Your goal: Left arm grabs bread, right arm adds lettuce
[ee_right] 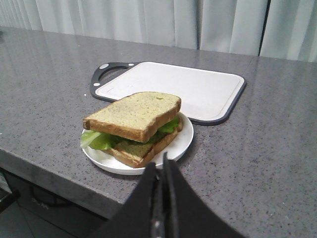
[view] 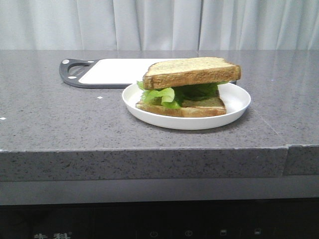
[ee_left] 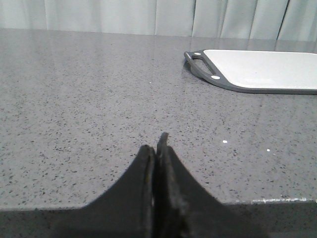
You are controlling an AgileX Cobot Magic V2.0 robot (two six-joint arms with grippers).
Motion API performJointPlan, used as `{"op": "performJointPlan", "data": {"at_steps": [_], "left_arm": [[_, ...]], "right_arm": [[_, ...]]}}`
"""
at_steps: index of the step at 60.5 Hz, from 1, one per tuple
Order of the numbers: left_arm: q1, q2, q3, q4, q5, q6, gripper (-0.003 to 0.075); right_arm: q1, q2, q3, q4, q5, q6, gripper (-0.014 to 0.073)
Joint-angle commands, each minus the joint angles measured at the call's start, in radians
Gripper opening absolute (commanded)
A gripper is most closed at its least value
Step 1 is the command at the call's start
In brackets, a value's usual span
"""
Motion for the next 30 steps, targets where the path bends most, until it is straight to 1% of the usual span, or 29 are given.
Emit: {"op": "performJointPlan", "data": {"at_steps": [1, 6, 9, 17, 24, 30], "left_arm": [[0.003, -0.018, 0.004, -0.007, -0.092, -0.008, -0.0021], [0.003, -0.018, 0.004, -0.007, -0.092, -0.008, -0.0020], [0.003, -0.018, 0.004, -0.007, -0.092, -0.008, -0.0020], [0.003, -0.018, 0.004, -0.007, -0.092, -0.008, -0.0020], [0.003, -0.018, 0.004, -0.007, -0.092, -0.008, -0.0020], [0.003, -0.018, 0.004, -0.007, -0.092, -0.008, -0.0021]], "right_arm": [[-0.054, -0.008, 0.030, -0.030, -0.157, 0.000, -0.0060], [-0.158, -0.048, 0.125, -0.012, -0.229, 0.000, -0.0060], [-0.241, -0.083, 0.184, 0.008, -0.264, 0.000, -0.0060], [-0.406, -0.173, 0.311, 0.050, -0.289, 0.000, -0.0060], [-0.488, -0.169, 0.386, 0.057, -0.315, 0.000, -0.0060], [-0.499, -0.169, 0.391, 0.053, -0.304, 0.000, -0.0060]]}}
